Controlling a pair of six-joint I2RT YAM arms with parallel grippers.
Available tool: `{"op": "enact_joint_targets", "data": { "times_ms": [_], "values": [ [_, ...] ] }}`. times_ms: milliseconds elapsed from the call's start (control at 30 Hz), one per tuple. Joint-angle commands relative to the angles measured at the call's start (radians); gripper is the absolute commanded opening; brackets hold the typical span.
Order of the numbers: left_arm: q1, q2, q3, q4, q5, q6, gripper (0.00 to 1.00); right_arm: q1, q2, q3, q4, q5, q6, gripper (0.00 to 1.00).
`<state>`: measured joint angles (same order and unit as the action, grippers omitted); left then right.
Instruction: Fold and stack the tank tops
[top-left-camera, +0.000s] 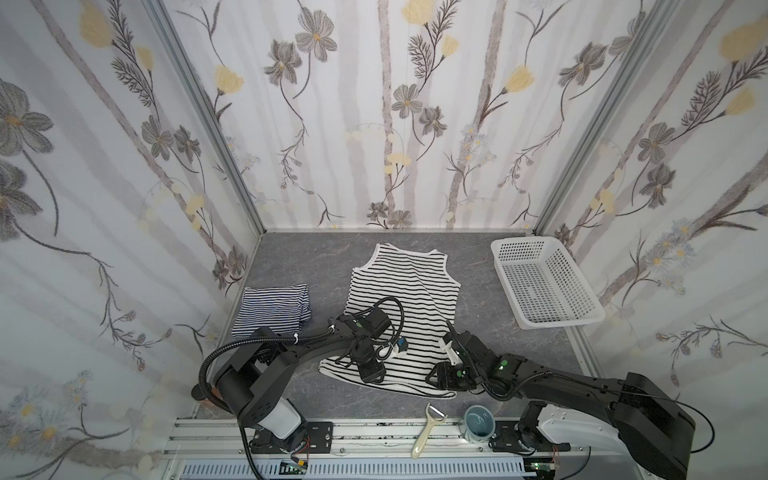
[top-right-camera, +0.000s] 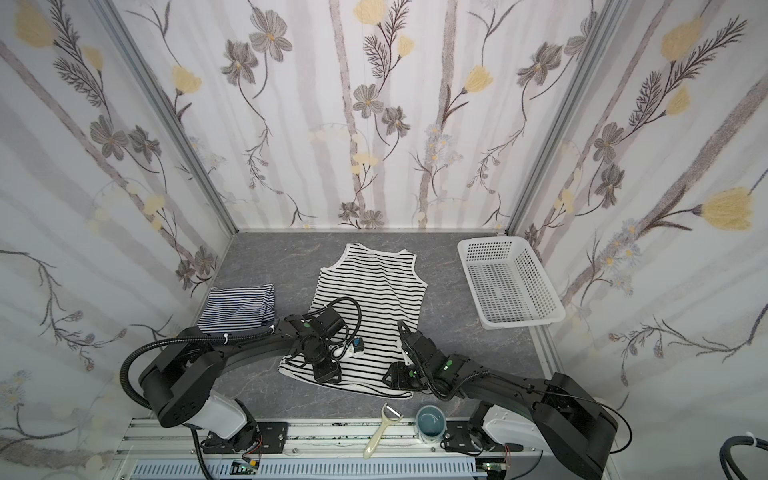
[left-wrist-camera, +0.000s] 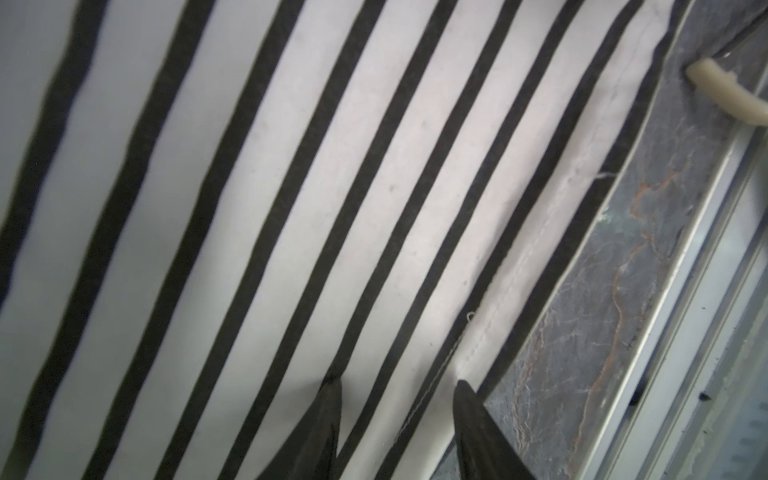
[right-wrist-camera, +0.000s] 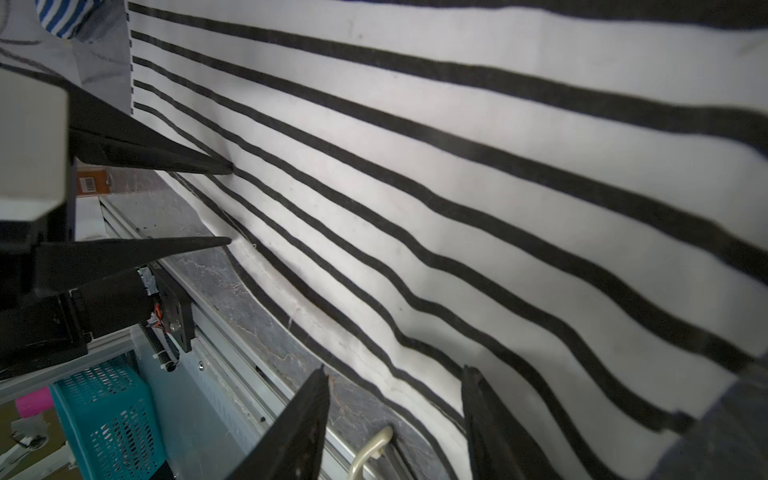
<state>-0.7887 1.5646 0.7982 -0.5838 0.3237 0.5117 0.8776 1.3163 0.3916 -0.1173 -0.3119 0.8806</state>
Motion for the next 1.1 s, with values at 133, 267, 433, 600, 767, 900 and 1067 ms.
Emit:
{"op": "enact_joint_targets", "data": {
  "times_ms": [133, 267, 433, 600, 767, 900, 1067],
  "values": [
    [0.032, -0.035, 0.061, 0.001, -0.162, 0.031, 0.48, -0.066, 0.025, 0.02, -0.093, 0.09, -0.014, 0.54],
    [0.099, 0.038, 0.213, 0.011, -0.146, 0.028, 0.49, -0.149, 0.06, 0.041, -0.174, 0.154, -0.061, 0.54],
    [0.146, 0.262, 0.486, 0.067, -0.177, -0.044, 0.49, -0.245, 0.095, 0.084, -0.252, 0.225, -0.139, 0.55],
    [0.159, 0.541, 0.875, 0.083, -0.216, -0.116, 0.49, -0.378, 0.159, 0.189, -0.332, 0.361, -0.193, 0.55],
    [0.164, 0.772, 1.232, 0.081, -0.23, -0.129, 0.5, -0.412, 0.15, 0.329, -0.365, 0.344, -0.187, 0.55],
    [0.169, 0.922, 1.421, 0.078, -0.237, -0.082, 0.52, -0.41, 0.046, 0.347, -0.327, 0.27, -0.15, 0.56],
    [0.183, 1.046, 1.54, 0.078, -0.27, -0.049, 0.52, -0.388, -0.036, 0.292, -0.29, 0.206, -0.085, 0.56]
  ]
}}
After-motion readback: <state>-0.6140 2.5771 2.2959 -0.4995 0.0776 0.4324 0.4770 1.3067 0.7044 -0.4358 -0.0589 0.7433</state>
